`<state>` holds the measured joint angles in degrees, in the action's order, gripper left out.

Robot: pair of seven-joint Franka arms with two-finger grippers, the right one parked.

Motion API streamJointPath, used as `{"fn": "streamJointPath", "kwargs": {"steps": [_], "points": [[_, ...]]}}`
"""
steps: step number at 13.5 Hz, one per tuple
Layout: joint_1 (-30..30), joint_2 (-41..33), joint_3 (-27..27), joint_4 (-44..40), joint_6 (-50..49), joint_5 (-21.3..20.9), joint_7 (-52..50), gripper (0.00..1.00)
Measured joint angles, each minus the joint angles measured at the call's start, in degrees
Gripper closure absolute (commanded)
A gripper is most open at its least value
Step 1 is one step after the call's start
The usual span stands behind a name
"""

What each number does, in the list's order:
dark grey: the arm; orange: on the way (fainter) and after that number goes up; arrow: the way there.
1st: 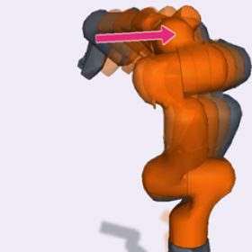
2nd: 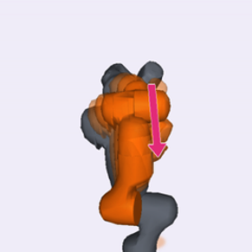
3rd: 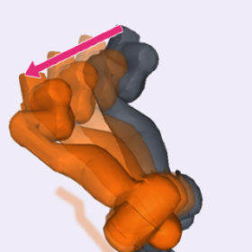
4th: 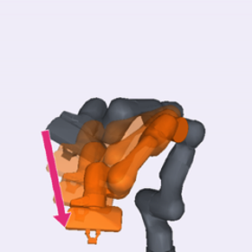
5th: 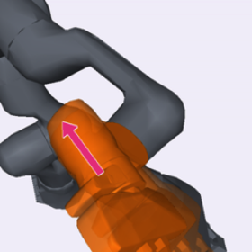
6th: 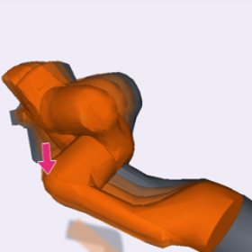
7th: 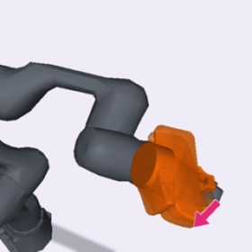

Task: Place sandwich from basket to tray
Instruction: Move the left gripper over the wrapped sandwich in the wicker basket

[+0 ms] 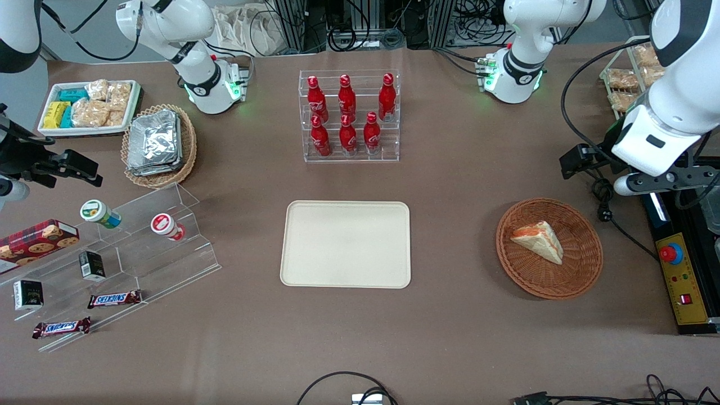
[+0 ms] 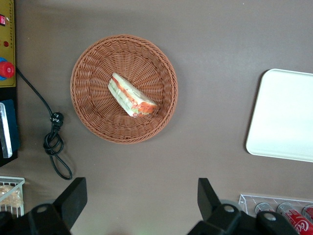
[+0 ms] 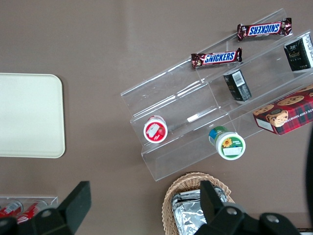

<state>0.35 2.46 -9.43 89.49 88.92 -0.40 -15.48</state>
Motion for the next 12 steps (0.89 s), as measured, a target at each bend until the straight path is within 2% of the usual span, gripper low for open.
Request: {"fn": "streamJointPath", "kwargs": {"steps": [4, 8, 12], "points": [[-0.2, -0.3, 0.0, 0.9, 2.7, -0.1, 0.0, 0.00], [-1.0, -0.1, 0.7, 9.9, 13.2, -0.7, -2.1, 0.04], [-2.0, 3.5, 3.6, 19.1, 25.8, -0.2, -20.8, 0.04]]}}
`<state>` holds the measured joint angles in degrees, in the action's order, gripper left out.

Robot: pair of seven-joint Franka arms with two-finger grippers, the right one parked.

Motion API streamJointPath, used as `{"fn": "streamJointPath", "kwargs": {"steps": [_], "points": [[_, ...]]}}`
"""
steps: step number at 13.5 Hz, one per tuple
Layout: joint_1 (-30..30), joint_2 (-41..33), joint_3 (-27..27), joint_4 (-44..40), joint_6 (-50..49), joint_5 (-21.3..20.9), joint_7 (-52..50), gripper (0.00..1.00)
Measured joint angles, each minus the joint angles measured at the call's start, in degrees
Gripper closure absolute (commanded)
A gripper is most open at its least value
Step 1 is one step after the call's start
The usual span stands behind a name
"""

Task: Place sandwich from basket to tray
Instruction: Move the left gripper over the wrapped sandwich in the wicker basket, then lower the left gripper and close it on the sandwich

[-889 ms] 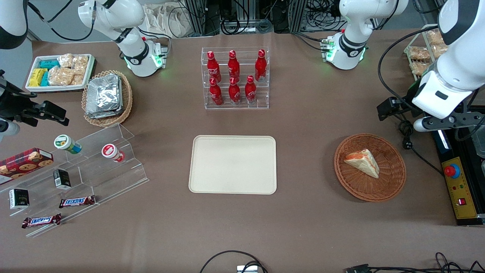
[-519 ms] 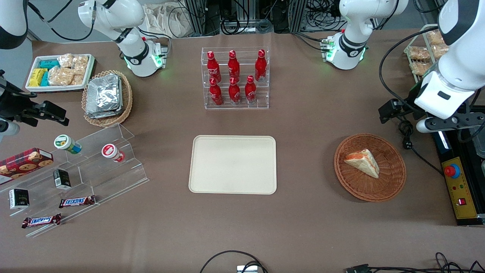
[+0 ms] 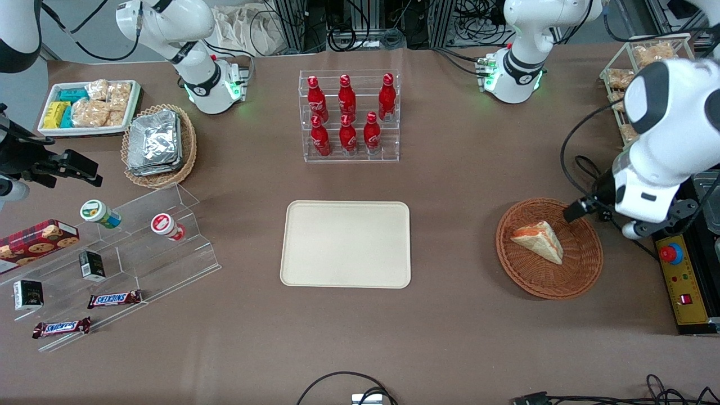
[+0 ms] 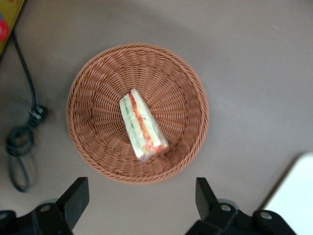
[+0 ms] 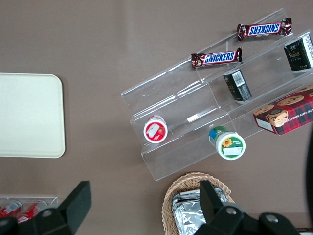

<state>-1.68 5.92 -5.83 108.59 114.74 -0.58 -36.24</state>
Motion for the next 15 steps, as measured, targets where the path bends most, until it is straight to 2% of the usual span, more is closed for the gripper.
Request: {"fn": "streamJointPath", "kwargs": {"steps": [3, 9, 10, 11, 13, 14, 15], "points": [[0.0, 5.2, 0.0, 3.4, 8.3, 0.1, -9.8, 0.04], [0.0, 14.0, 0.5, 8.5, 20.9, 0.4, -14.7, 0.03], [0.0, 14.5, 0.5, 9.1, 21.6, 0.5, -15.2, 0.06], [0.0, 14.8, 0.5, 9.5, 21.7, 0.5, -15.8, 0.25], [0.0, 15.0, 0.5, 9.8, 21.7, 0.5, -16.2, 0.83], [0.0, 15.0, 0.5, 9.8, 21.7, 0.5, -16.3, 1.00], [0.0, 15.0, 0.5, 9.8, 21.6, 0.5, -16.3, 1.00]]}}
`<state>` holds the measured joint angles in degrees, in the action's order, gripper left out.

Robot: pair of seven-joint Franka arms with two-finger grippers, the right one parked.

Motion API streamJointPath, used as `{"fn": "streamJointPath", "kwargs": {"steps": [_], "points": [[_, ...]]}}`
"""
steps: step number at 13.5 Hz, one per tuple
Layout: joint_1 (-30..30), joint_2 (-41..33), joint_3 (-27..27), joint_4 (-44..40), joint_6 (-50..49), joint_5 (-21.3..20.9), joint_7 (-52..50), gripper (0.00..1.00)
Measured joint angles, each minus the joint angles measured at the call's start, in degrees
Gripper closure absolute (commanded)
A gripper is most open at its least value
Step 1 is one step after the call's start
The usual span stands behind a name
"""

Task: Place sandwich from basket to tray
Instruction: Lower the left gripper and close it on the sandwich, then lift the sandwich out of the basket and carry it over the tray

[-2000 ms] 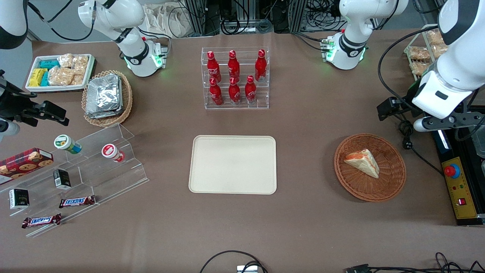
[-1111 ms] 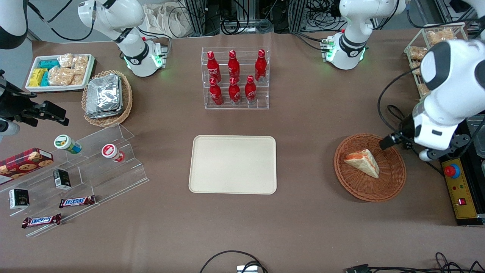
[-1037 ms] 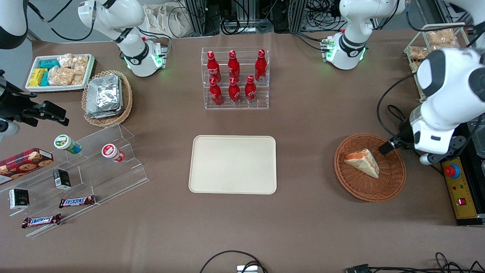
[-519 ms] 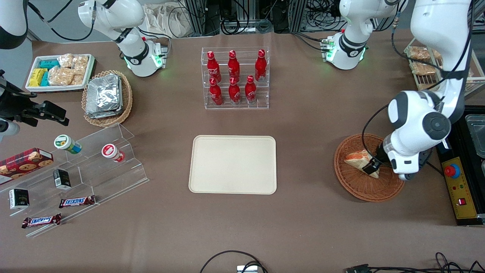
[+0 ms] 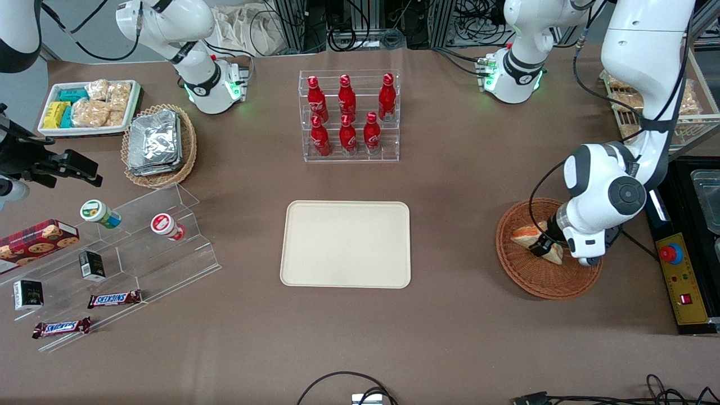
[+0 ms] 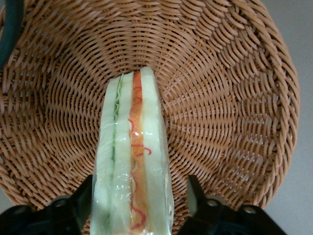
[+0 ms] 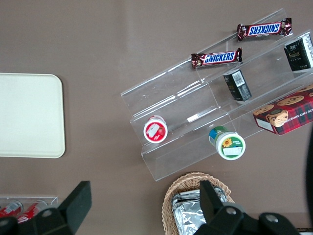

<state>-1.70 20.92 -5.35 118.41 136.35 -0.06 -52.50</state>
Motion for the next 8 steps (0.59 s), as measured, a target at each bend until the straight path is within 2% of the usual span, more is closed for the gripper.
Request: {"fn": "streamJointPath", "kwargs": {"steps": [2, 5, 8], "points": [[0.0, 0.0, 0.0, -0.3, -1.4, -0.2, 0.7, 1.00], [0.0, -1.6, -0.1, -1.8, -4.0, -0.4, 8.9, 1.00], [0.2, -5.8, -0.6, -9.8, -18.0, -0.4, 22.7, 1.00]]}}
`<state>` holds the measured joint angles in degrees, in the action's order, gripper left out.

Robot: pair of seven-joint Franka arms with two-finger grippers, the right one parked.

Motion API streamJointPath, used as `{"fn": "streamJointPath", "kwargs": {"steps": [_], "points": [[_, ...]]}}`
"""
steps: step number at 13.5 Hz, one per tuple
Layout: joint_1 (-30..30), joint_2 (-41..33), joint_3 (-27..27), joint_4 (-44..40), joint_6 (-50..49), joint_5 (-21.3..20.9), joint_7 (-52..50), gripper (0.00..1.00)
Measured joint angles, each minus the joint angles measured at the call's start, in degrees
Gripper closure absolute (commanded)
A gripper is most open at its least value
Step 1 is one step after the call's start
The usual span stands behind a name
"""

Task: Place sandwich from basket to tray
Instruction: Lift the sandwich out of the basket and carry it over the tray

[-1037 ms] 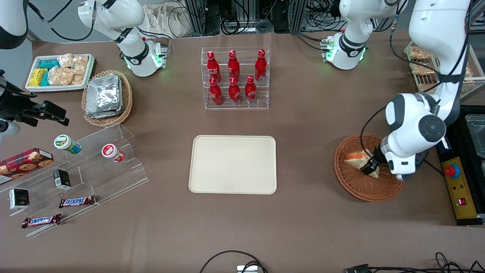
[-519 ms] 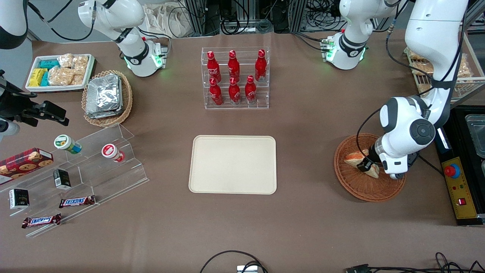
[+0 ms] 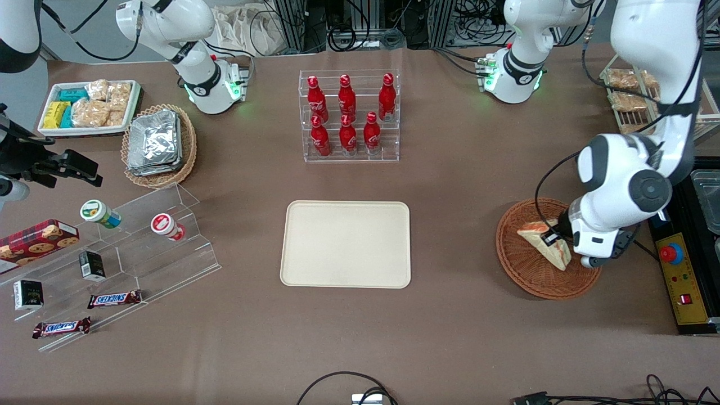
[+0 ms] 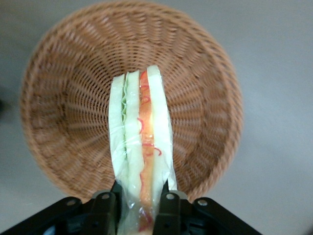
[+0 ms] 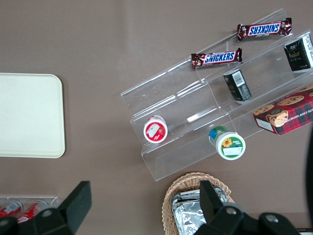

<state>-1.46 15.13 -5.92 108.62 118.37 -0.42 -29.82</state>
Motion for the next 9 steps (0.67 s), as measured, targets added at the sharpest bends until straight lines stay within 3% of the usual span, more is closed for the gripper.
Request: {"fn": "streamJointPath", "kwargs": {"steps": [5, 9], "points": [[1.9, -4.1, -0.7, -21.7, -24.8, 0.1, 16.8, 1.00], [7.2, -3.2, -5.8, -29.8, -33.0, 0.2, 18.4, 1.00]]}}
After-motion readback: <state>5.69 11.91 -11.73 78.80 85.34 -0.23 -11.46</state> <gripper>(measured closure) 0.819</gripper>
